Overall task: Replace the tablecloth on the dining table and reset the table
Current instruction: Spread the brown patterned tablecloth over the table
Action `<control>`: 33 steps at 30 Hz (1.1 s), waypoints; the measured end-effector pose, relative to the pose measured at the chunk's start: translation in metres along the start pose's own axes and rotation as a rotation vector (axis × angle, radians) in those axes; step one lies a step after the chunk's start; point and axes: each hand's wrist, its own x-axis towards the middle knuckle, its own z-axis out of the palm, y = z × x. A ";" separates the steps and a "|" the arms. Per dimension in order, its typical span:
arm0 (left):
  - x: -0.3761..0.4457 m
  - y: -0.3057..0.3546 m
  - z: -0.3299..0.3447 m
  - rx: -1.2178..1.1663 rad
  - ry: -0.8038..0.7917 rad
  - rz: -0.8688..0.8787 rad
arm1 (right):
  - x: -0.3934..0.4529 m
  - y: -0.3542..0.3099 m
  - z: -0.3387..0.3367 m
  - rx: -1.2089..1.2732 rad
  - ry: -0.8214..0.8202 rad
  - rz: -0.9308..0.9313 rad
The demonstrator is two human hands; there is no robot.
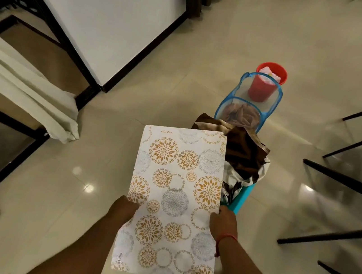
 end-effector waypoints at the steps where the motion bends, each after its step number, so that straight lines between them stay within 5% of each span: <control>1: -0.003 -0.001 -0.001 -0.008 0.005 -0.003 | 0.001 0.002 0.000 0.006 -0.009 -0.009; 6: -0.003 0.001 0.007 -0.065 0.053 -0.057 | 0.013 0.014 -0.020 0.078 -0.002 -0.026; 9: -0.011 0.014 0.019 0.033 0.242 -0.080 | 0.033 0.019 -0.051 0.096 0.033 -0.026; 13: -0.018 0.037 0.039 0.265 0.462 0.136 | 0.079 0.014 -0.098 0.068 0.154 -0.038; 18: -0.023 0.077 0.087 0.512 0.530 0.457 | 0.157 -0.021 -0.151 -0.249 0.288 -0.247; 23: -0.033 0.142 0.130 0.788 0.461 0.722 | 0.233 -0.053 -0.172 -0.428 0.145 -0.257; 27: -0.036 0.170 0.143 0.821 0.426 0.700 | 0.268 -0.056 -0.169 -0.440 -0.019 -0.193; 33: -0.043 0.162 0.147 0.736 0.368 0.493 | 0.267 -0.058 -0.161 -0.336 -0.006 -0.240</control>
